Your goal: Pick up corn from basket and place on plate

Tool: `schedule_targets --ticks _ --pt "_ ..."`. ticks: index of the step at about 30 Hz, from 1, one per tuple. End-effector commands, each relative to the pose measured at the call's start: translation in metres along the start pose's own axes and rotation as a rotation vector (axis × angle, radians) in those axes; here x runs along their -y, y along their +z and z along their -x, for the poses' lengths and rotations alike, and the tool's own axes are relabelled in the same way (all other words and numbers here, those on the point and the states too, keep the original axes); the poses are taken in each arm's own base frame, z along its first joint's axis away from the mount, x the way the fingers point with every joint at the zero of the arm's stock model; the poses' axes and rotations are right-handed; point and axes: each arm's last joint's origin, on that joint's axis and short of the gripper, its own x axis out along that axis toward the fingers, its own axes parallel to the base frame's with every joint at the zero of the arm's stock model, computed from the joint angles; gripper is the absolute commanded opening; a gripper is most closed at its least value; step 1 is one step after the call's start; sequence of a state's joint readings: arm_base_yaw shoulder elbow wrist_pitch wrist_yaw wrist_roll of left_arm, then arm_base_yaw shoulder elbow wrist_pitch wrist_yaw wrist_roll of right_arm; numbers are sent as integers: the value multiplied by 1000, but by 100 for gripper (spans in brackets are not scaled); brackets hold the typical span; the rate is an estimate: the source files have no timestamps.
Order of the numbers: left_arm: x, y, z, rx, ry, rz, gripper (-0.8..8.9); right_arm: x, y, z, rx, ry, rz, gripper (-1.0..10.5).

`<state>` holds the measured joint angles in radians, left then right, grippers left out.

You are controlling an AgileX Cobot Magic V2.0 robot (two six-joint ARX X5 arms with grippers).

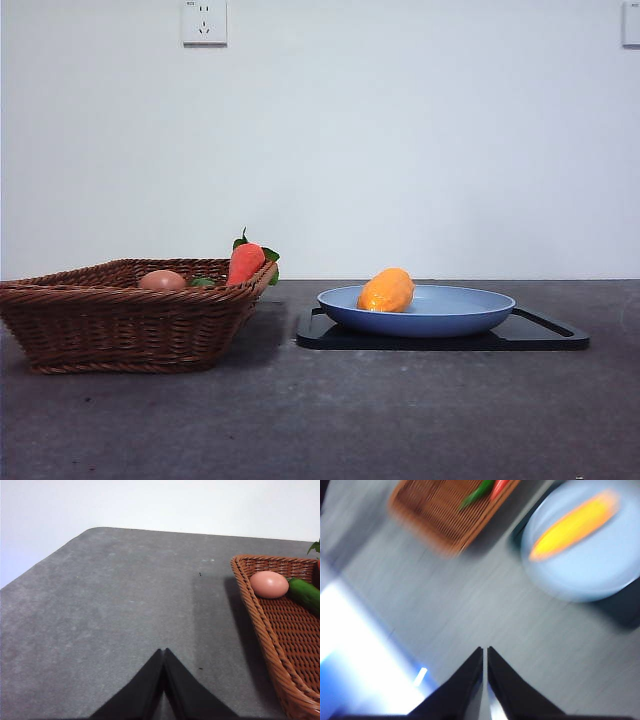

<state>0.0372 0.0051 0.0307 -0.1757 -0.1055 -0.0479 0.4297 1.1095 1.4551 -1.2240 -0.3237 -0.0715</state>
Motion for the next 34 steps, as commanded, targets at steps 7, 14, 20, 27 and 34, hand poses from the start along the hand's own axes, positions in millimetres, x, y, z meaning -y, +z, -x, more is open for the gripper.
schedule_targets --ticks 7,14,20,27,34 --pt "0 -9 -3 -29 3 7 4 23 -45 33 600 -216 -38 2" --pt "0 -9 -3 -29 3 7 4 40 -114 10 825 -504 -65 2" --pt "0 -9 -3 -29 3 7 4 47 -161 -26 933 -597 -39 2" --pt "0 -9 -3 -29 3 7 4 62 -205 -78 893 -582 -69 2" --pt "0 -9 -3 -29 3 7 4 73 -229 -112 827 -543 -136 2"
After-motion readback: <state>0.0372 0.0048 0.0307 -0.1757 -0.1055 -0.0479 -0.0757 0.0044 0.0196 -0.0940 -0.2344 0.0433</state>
